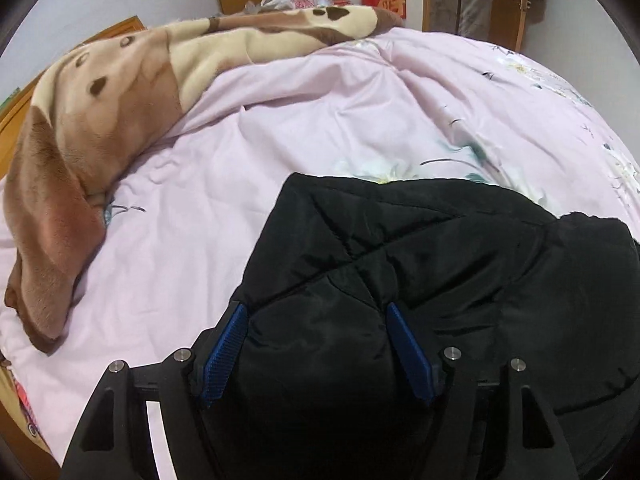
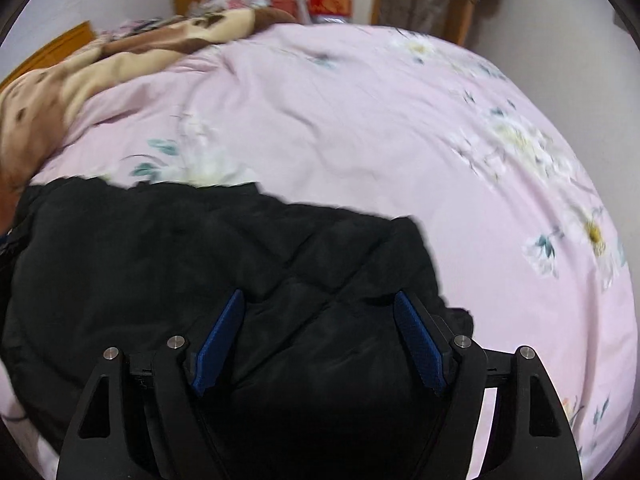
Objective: Fold large clothes
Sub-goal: 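Open both tools and smooth the jacket bundle edge flat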
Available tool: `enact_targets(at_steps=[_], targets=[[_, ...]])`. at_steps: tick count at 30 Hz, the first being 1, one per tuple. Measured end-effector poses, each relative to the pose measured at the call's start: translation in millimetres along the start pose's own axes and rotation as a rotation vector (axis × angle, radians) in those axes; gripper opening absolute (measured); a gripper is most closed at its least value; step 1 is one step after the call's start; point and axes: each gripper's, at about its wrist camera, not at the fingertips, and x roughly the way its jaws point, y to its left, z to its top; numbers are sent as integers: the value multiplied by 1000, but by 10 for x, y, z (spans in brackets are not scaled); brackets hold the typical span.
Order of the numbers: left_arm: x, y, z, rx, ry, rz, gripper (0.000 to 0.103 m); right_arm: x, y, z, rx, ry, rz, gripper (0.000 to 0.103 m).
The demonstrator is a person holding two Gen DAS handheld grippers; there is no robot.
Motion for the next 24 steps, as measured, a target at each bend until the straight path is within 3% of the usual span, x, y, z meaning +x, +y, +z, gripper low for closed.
enact_targets(at_steps=[2,5,7,13,15,20,24], targets=[[147,74,46,-45,26,-22,73,86,-105,11,33,22,-46,77],[349,100,54,-67,43,1,81,207,-169,-7,57,81,-3,77],[429,70,68,-72,73,10,81,229,-156,3,48,107,-9,77],[327,146,182,-107,102,3,80,264,-155,60,56,191,-39,77],[154,252,170,-139,63,-18,78,74,-213,72,83,151,-15,77],[-283,518,-6,-158,-14,-5,78,-721,-341,-67,118,-66,9,77],[-524,627,-326,-137,-21,-35,78,-1175,-256,-447,55,-129,36,78]])
